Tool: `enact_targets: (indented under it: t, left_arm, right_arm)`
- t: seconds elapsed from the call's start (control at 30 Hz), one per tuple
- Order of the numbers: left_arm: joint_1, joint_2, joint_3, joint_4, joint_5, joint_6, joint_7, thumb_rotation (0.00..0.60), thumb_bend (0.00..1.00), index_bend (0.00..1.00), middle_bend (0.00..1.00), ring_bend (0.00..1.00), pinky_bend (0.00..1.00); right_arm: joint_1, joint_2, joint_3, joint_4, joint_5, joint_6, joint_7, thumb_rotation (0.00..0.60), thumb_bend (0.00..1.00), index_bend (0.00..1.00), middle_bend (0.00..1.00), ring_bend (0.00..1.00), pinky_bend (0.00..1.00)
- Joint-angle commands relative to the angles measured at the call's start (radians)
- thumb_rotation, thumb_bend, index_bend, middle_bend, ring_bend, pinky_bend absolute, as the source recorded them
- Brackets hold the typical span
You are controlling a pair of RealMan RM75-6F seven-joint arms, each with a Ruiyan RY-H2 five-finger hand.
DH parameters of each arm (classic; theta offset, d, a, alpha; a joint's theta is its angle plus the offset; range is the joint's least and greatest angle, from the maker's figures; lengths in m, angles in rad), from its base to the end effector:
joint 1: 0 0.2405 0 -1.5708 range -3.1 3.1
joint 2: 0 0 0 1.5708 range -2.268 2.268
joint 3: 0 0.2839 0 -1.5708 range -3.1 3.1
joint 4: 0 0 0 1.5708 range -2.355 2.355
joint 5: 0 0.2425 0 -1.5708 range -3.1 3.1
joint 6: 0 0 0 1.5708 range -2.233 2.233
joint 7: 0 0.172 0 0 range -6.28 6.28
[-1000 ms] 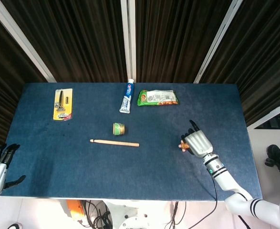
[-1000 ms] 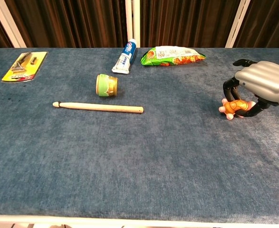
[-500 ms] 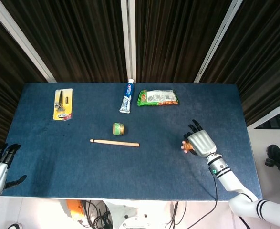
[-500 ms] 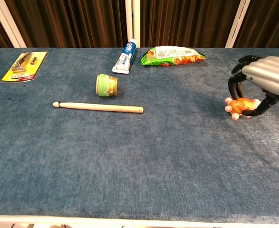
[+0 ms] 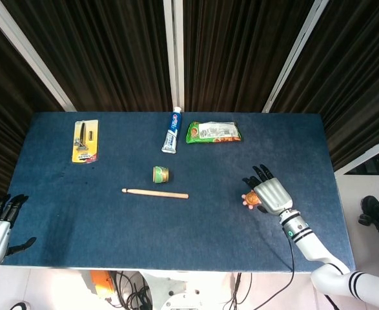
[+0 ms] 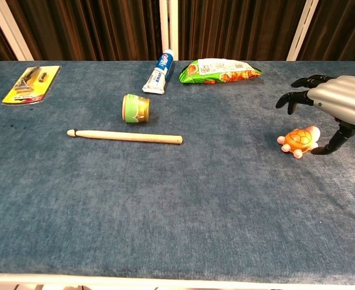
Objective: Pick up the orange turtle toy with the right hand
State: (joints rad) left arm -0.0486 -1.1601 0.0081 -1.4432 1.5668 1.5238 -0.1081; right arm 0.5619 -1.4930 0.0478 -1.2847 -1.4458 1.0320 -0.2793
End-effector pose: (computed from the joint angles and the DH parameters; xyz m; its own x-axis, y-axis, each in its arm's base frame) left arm -0.3812 0.1885 0.1378 0.4183 0.0341 0.9077 0.9081 -0.0353 -0.4172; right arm -0.2673 -0.3588 -0.0326 0.6779 -0.1501 0.7197 -0.6987 -0.4358 0.5673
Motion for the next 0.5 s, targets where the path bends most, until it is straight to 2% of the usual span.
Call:
enact_targets:
  t: [0.03,0.23,0.4,0.5]
  left_arm:
    - [0.000,0.000,0.000,0.001,-0.001,-0.001,-0.002,0.600,0.12,0.11,0.08,0.00,0.03]
    - [0.000,-0.002,0.001,0.009,-0.004,-0.005,-0.010,0.600,0.12,0.11,0.08,0.00,0.03]
    - [0.001,-0.004,0.000,0.016,-0.006,-0.005,-0.017,0.600,0.12,0.11,0.08,0.00,0.03]
    - [0.001,-0.004,0.000,0.017,-0.005,-0.004,-0.018,0.600,0.12,0.11,0.08,0.00,0.03]
  right_arm:
    - [0.004,-0.008,0.001,0.009,0.003,-0.007,-0.002,0.600,0.08,0.33,0.33,0.01,0.00]
    - [0.006,-0.036,0.003,0.046,-0.004,0.004,0.002,0.600,0.18,0.63,0.54,0.15,0.00]
    - [0.000,-0.076,0.006,0.095,-0.027,0.050,0.005,0.600,0.37,0.94,0.77,0.30,0.00]
    - [-0.003,-0.089,0.005,0.115,-0.033,0.062,0.008,0.600,0.40,1.00,0.84,0.34,0.00]
